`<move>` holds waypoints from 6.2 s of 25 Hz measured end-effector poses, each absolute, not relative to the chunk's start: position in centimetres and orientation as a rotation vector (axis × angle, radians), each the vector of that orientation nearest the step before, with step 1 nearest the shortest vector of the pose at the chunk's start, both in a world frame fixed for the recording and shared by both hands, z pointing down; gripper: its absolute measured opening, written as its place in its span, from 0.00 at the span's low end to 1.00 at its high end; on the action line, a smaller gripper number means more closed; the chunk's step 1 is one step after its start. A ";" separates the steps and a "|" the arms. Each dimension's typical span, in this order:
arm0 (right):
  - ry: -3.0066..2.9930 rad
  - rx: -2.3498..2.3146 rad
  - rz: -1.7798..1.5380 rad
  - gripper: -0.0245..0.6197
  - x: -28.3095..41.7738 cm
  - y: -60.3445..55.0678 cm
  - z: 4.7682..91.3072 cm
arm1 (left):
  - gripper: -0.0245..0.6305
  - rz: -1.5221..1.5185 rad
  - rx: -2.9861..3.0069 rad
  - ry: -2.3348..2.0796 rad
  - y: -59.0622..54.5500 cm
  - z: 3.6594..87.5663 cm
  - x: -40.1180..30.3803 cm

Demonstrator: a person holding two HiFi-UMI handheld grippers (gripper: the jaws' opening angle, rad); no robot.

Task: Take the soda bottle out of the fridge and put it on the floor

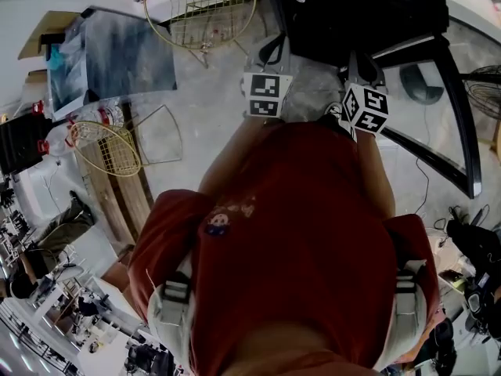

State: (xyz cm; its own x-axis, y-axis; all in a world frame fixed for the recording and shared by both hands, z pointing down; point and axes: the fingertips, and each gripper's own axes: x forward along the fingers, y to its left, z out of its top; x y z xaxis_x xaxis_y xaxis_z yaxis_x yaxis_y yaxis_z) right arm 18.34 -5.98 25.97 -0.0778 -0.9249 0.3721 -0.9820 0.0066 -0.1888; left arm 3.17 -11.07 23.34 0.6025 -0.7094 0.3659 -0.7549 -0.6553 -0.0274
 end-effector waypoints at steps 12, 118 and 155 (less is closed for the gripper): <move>-2.104 2.050 0.621 0.07 19.7 -5.7 27.0 | 0.04 0.545 2.734 -1.171 -11.0 23.6 5.6; -2.096 1.972 0.551 0.58 17.9 -7.7 50.0 | 0.04 0.555 2.443 -1.397 -7.6 51.8 1.9; -2.158 2.096 0.208 0.58 25.4 -29.2 38.4 | 0.04 0.561 2.565 -1.321 -15.0 45.9 9.4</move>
